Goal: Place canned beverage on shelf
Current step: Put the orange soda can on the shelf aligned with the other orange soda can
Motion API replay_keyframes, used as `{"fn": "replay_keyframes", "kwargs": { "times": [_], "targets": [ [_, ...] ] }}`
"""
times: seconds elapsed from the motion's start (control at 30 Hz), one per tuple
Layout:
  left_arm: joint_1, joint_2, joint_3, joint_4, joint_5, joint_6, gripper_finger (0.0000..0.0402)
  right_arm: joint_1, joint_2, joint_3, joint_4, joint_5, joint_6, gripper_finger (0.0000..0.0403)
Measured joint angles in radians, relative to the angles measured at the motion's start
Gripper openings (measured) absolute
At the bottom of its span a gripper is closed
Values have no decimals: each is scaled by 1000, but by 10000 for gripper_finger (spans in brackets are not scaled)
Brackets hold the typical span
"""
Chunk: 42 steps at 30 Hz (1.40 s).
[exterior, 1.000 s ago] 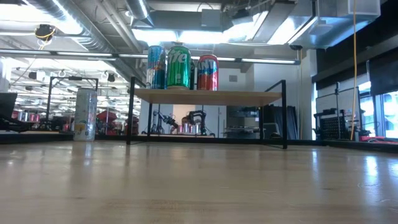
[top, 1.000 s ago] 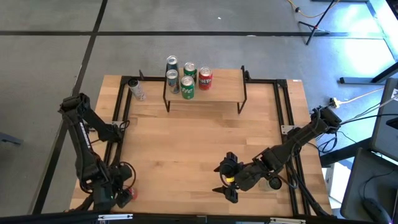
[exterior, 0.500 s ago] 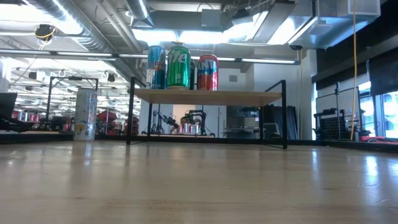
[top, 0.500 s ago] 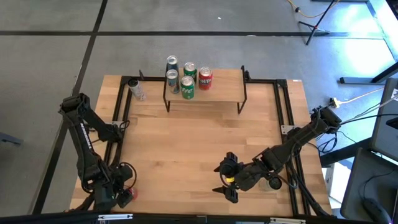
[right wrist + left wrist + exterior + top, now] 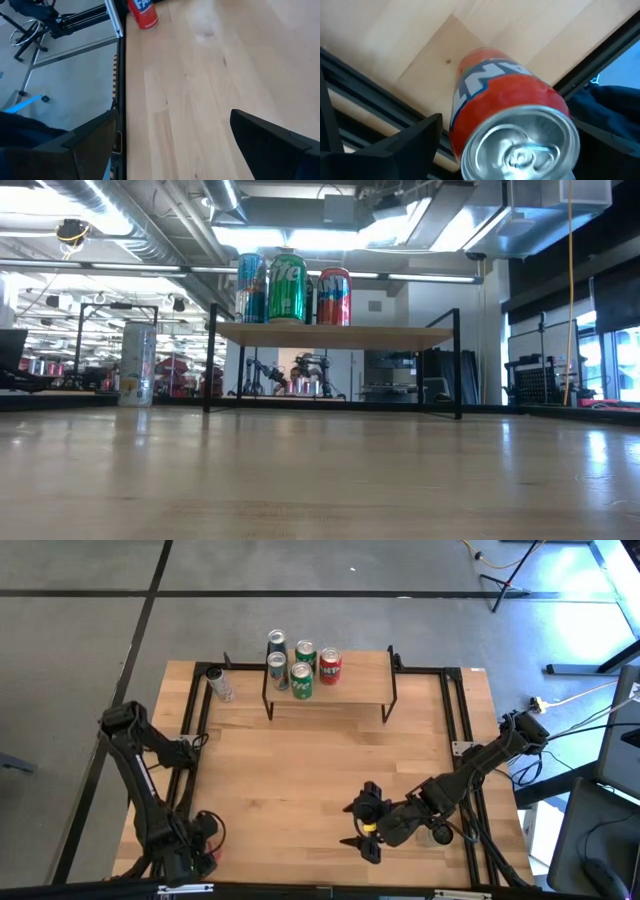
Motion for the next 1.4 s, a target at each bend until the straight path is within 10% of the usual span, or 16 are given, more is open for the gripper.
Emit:
{"fn": "replay_keyframes", "kwargs": {
  "times": [0.6, 1.4],
  "targets": [
    [91, 10, 57, -16, -24, 598, 269, 0, 0, 0, -31, 14, 0, 370],
    [688, 91, 212, -123, -39, 1852, 269, -74, 0, 0, -45, 31, 37, 370]
  ]
}}
